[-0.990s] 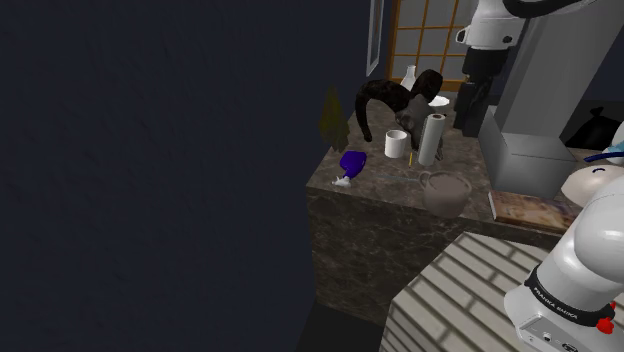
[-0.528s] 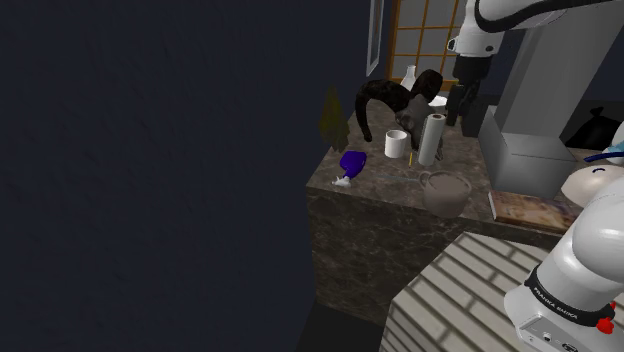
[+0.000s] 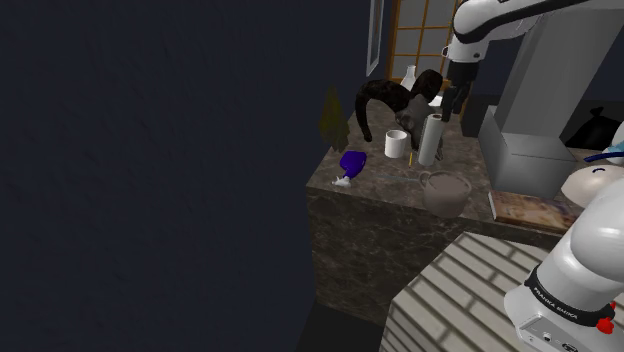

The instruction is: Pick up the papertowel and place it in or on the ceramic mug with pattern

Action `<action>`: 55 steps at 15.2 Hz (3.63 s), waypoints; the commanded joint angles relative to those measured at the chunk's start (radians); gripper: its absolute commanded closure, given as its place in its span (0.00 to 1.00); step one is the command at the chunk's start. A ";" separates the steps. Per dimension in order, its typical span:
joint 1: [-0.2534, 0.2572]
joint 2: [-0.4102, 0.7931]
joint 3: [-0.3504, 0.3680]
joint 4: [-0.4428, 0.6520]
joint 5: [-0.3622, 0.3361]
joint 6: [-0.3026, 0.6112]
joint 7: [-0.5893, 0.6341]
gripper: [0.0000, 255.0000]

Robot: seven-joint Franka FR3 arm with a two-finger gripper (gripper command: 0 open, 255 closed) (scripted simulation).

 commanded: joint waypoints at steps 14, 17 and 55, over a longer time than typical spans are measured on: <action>-0.101 0.552 -0.126 0.440 0.189 0.049 -0.301 0.00; -0.101 0.558 -0.124 0.408 0.193 0.088 -0.304 0.00; -0.099 0.521 -0.130 0.529 0.172 -0.067 -0.289 1.00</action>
